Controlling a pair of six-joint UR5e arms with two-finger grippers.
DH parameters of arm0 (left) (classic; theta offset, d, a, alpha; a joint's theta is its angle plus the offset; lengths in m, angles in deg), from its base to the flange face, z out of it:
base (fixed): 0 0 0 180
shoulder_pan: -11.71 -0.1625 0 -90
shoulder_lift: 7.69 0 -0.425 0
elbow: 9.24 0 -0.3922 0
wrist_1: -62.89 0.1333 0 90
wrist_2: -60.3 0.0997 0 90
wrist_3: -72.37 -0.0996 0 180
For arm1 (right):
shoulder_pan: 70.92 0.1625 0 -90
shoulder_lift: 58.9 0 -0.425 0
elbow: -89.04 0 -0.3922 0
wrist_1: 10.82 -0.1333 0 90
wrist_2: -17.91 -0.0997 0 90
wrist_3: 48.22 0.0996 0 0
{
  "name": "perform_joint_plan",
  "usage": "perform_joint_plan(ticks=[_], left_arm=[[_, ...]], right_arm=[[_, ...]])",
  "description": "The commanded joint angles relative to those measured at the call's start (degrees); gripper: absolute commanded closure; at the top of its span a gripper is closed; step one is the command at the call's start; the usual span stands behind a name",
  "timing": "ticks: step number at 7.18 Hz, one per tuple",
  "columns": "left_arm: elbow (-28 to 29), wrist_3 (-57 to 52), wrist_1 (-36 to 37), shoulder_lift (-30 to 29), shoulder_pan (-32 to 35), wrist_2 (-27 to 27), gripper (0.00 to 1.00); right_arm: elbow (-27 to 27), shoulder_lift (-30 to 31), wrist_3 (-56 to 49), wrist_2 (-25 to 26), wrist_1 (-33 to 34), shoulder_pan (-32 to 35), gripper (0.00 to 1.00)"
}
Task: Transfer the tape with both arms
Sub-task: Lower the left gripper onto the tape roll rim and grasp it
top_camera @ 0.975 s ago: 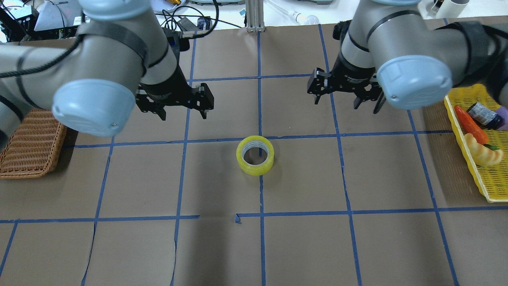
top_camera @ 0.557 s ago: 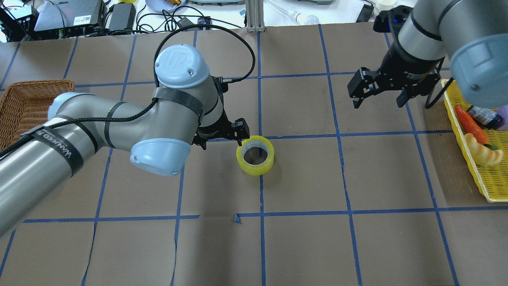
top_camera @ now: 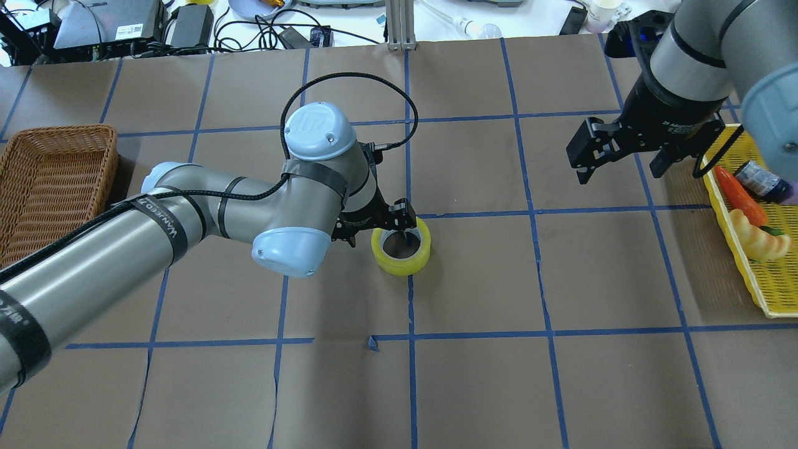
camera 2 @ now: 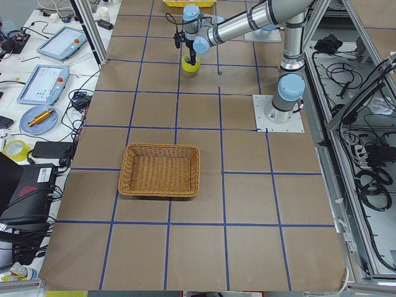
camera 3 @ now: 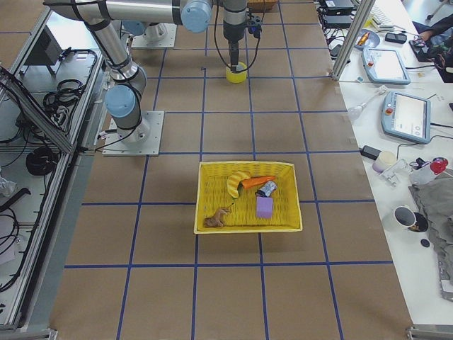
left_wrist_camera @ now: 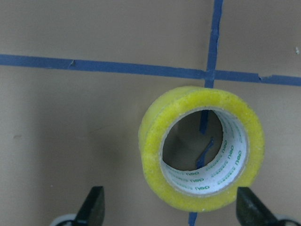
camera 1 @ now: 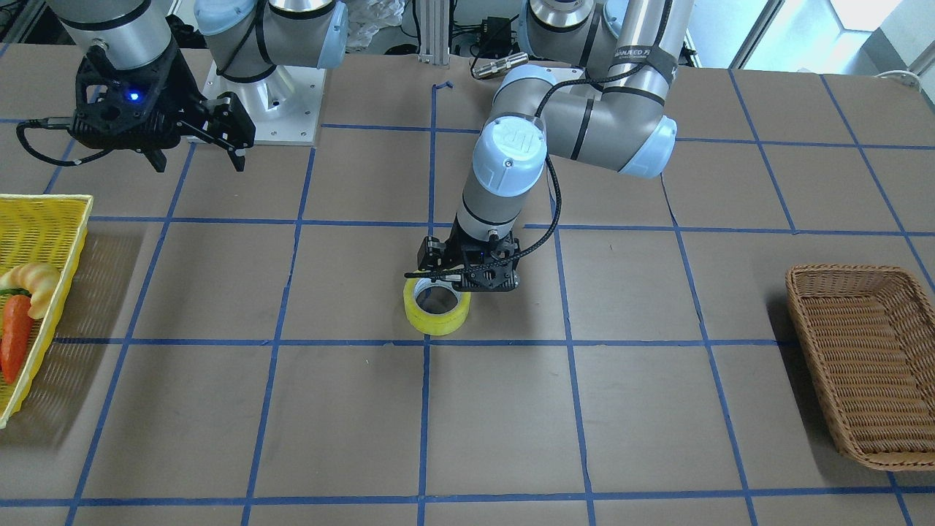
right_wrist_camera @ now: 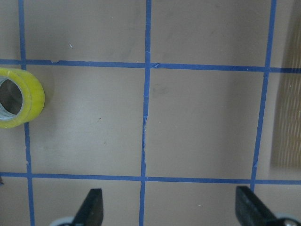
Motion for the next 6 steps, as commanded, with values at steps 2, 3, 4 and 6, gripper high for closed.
perform_joint_plan(ticks=[2,3,4,6], left_arm=[[1.13,0.17,5.05,-5.72,0.02,3.03,0.19],[1.05,0.52,4.97,-5.81,0.10,3.03,0.50],[1.04,1.83,4.79,-5.73,0.10,2.77,0.88],[0.52,1.23,2.35,-2.23,0.10,7.21,1.00]], right_arm=[[-0.18,-0.08,0.54,1.02,-0.15,0.08,0.00],[-0.09,-0.08,0.54,1.02,-0.16,0.08,0.00],[-0.09,-0.08,0.54,0.94,-0.16,0.08,0.00],[-0.18,-0.17,0.54,0.58,-0.15,0.08,0.00]])
